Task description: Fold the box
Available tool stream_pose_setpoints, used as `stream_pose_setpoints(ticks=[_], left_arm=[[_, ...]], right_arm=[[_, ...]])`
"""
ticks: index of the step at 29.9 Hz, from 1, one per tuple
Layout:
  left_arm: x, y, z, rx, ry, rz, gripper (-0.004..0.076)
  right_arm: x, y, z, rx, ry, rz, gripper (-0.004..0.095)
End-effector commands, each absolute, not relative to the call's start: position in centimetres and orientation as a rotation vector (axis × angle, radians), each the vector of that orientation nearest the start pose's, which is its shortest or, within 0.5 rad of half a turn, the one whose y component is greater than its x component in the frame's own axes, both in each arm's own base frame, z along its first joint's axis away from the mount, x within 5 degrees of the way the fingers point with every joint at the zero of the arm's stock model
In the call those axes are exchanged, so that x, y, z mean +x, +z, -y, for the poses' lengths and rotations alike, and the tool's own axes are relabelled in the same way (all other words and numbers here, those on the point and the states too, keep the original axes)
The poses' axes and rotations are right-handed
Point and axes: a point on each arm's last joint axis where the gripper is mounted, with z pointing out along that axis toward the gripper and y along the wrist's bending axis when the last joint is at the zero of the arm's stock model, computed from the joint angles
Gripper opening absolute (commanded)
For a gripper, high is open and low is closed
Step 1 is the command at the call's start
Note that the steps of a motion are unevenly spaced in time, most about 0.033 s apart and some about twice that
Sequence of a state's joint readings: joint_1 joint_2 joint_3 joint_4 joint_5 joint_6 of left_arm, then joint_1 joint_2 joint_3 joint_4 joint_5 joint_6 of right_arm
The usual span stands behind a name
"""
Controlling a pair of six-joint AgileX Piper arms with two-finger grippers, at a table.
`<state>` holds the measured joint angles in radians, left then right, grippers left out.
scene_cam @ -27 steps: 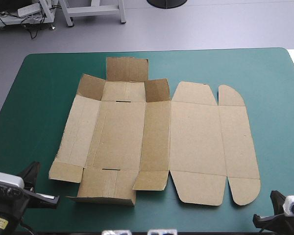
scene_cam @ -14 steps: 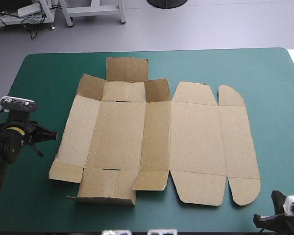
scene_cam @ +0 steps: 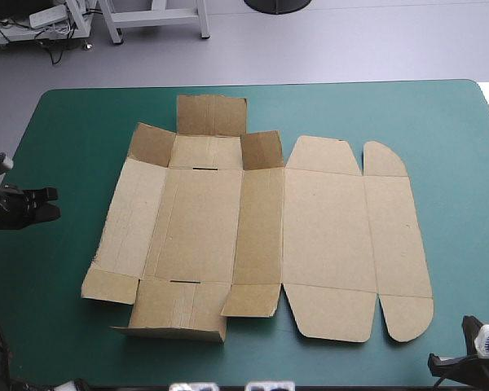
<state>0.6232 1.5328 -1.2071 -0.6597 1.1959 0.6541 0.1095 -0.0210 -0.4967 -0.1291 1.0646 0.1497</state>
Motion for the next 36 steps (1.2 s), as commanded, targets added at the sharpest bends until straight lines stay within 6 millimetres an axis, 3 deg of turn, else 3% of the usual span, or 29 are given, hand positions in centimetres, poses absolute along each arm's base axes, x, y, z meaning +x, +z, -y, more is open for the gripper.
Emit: stream_pose_setpoints(ticks=[1,6,18,22,29,36], left_arm=[[26.0,30.2,-12.8,-0.173,-0.649,-2.61,0.0017],[27.2,29.3,-11.9,-0.157,-0.799,-2.546,0.0017],[28.3,27.6,-10.4,-0.069,-0.806,-2.653,0.0022],[28.3,27.5,-10.2,-0.05,-0.797,-2.667,0.0111],[28.7,27.4,-9.2,-0.048,-0.81,-2.699,0.0401],[29.3,25.6,-6.8,0.008,-0.784,-2.853,0.0398]], right_arm=[[-0.6,28.8,1.3,0.034,-0.015,-1.943,-0.0018],[-0.6,28.8,1.4,0.034,-0.041,-1.941,-0.0018],[-0.6,28.8,1.5,0.035,-0.05,-1.942,-0.0018],[-0.6,28.8,1.5,0.035,-0.05,-1.944,-0.0017],[-0.6,28.7,1.5,0.035,-0.053,-1.945,-0.0018],[-0.6,28.7,1.5,0.035,-0.055,-1.945,-0.0018]])
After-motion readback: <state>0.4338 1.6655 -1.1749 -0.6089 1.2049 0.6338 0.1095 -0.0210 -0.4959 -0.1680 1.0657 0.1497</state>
